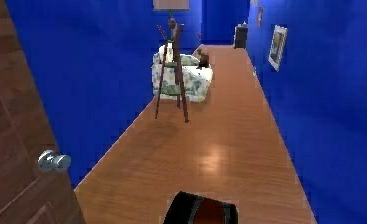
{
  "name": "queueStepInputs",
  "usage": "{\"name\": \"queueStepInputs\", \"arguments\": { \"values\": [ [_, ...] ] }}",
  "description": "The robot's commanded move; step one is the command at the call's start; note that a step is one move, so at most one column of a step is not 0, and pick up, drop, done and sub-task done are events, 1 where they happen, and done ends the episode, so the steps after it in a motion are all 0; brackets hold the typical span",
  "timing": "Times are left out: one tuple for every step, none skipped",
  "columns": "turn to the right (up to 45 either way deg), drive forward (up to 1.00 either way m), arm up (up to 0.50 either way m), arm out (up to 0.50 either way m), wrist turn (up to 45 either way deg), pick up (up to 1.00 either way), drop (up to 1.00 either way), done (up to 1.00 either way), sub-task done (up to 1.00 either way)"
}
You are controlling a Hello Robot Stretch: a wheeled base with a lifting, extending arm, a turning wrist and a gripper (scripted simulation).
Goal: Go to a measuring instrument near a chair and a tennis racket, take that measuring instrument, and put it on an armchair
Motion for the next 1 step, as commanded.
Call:
{"name": "queueStepInputs", "arguments": {
  "values": [
    [18.0, 0.0, 0.0, 0.0, 0.0, 0.0, 0.0, 0.0, 0.0]
  ]
}}
